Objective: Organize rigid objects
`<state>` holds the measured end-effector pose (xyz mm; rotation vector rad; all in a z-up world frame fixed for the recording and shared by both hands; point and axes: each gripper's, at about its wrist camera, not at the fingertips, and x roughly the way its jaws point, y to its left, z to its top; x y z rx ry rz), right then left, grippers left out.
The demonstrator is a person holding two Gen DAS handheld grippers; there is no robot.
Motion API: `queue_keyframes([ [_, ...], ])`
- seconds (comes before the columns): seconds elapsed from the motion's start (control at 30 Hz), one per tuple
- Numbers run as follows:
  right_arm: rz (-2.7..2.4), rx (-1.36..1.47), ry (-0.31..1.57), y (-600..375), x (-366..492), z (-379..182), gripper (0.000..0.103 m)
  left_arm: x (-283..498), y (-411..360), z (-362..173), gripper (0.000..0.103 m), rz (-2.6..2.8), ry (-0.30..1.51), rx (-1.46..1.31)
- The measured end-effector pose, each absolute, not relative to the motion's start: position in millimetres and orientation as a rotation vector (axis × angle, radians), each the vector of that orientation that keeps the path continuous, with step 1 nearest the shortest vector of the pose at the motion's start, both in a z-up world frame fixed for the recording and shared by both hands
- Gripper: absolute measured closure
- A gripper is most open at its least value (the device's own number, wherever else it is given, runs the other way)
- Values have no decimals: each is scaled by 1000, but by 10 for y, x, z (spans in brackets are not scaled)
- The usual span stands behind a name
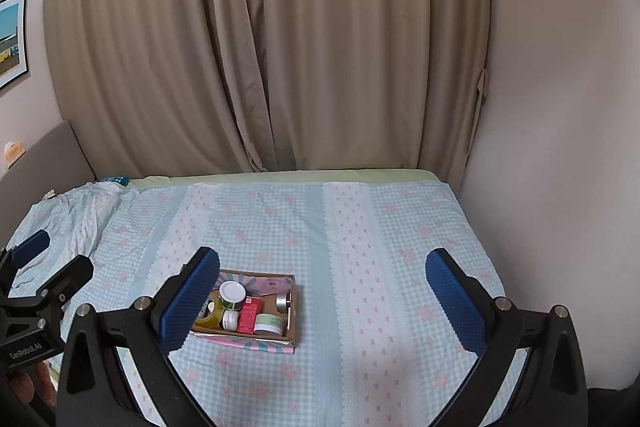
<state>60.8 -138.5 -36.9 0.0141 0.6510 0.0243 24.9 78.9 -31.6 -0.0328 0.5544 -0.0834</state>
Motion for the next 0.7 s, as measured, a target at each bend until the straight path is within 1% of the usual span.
queue_keyframes([
  [0.47, 37, 13, 654, -1331, 666, -423, 0, 237, 955, -340, 0, -24, 502, -46],
  [0.6, 41, 19, 679, -1274, 740, -516, 0, 276, 1016, -399, 0, -9, 511, -25],
  [0.7, 42, 28, 711, -1234, 825, -637, 0, 354, 1080, -506, 0, -24, 550, -16],
])
